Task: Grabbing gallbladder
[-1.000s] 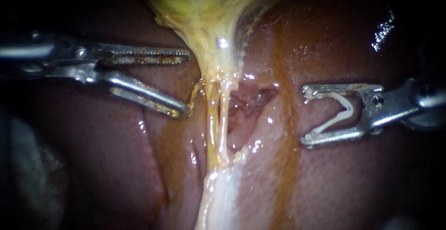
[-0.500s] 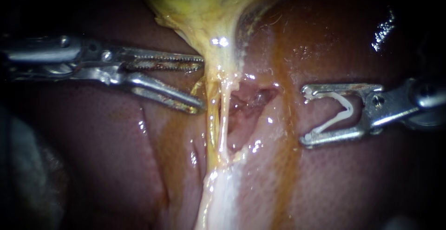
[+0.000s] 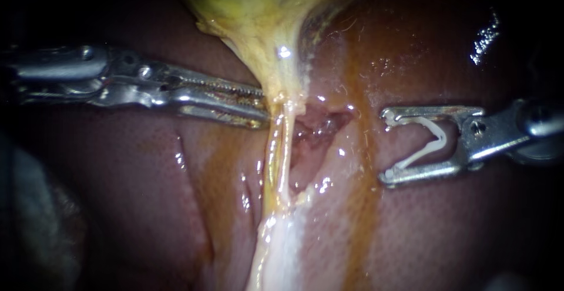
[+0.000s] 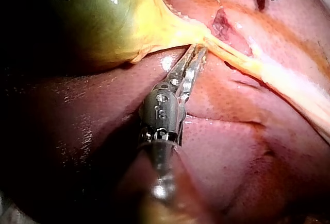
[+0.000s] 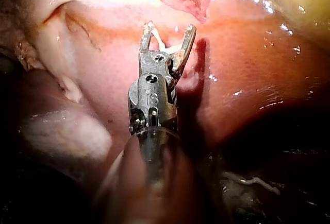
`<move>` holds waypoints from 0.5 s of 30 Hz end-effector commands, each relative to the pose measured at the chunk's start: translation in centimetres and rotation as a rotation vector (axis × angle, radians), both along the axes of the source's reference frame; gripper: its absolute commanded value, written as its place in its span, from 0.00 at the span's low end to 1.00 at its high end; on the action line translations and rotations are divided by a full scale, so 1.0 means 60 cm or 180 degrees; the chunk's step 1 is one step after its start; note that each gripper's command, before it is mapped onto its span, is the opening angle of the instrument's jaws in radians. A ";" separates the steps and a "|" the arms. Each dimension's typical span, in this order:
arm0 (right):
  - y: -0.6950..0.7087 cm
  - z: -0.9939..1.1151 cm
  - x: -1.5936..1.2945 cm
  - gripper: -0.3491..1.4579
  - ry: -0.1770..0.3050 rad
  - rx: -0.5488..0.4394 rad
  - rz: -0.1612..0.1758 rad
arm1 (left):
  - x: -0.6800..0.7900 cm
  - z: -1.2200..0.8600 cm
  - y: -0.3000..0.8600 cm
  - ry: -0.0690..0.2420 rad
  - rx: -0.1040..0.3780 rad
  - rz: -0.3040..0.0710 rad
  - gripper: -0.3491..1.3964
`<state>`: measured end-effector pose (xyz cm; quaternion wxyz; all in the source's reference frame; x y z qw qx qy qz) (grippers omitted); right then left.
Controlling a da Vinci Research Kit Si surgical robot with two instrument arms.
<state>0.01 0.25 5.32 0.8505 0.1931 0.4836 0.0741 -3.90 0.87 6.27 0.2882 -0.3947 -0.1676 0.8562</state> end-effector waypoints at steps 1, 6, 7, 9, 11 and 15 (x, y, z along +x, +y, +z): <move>0.0000 0.0000 0.0000 0.47 0.0000 0.0000 0.0001 | 0.0001 -0.0002 0.0000 0.0000 0.0000 0.0001 0.12; 0.0000 0.0000 0.0000 0.47 0.0000 0.0000 0.0000 | 0.0003 -0.0005 0.0002 -0.0003 0.0004 0.0005 0.00; 0.0000 0.0000 0.0000 0.47 0.0000 0.0000 0.0000 | 0.0004 -0.0006 0.0003 -0.0004 0.0006 0.0006 0.00; 0.0000 0.0000 0.0000 0.47 0.0000 0.0000 0.0000 | 0.0006 -0.0012 0.0005 -0.0008 0.0013 0.0008 0.00; 0.0000 0.0000 0.0000 0.47 0.0000 0.0000 0.0000 | 0.0008 -0.0020 0.0007 -0.0011 0.0022 0.0010 0.00; 0.0000 0.0000 0.0000 0.47 0.0000 0.0000 0.0000 | 0.0010 -0.0041 0.0010 0.0012 0.0127 0.0122 0.00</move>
